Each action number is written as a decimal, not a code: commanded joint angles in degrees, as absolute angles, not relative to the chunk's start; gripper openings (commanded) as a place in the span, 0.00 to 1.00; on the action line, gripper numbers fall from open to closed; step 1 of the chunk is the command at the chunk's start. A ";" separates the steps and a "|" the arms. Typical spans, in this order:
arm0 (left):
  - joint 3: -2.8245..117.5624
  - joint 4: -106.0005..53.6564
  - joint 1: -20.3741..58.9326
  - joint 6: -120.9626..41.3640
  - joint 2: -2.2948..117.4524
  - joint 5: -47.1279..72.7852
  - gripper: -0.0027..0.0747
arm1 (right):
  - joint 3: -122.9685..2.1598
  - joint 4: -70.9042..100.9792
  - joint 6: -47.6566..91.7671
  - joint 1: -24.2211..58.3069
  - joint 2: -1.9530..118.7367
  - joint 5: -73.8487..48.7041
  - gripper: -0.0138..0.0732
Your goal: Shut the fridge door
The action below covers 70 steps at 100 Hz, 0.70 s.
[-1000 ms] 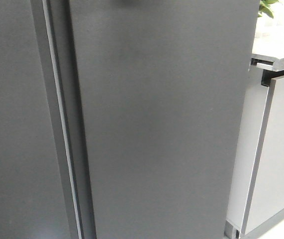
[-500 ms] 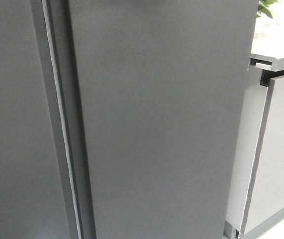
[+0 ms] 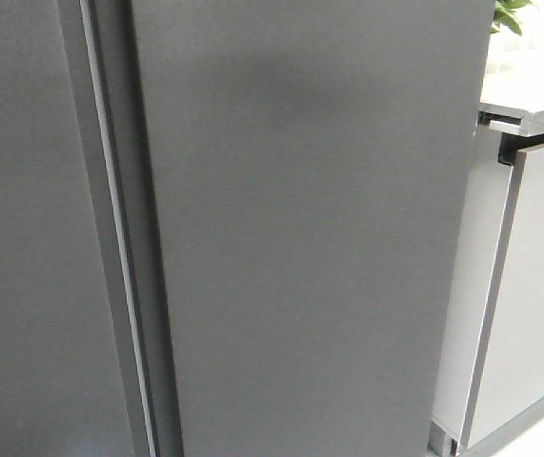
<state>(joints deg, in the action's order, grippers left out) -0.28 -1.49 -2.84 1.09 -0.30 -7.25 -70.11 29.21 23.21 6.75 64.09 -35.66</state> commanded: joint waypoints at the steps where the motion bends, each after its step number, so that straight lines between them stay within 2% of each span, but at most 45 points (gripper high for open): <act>1: -2.30 -1.72 -2.76 1.34 -1.47 -11.44 0.01 | -66.13 30.07 23.23 5.39 57.80 -29.97 0.11; 36: -2.30 -1.72 -2.76 1.34 -1.47 -11.44 0.01 | -44.59 29.65 23.23 5.24 35.53 -23.42 0.11; 70: -2.30 -1.72 -2.76 1.34 -1.47 -11.44 0.01 | -32.32 30.80 23.23 5.24 19.51 -21.79 0.11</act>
<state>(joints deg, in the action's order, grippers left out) -0.28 -1.49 -2.84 1.09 -0.30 -7.25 -32.85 29.23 23.21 5.53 21.48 -26.32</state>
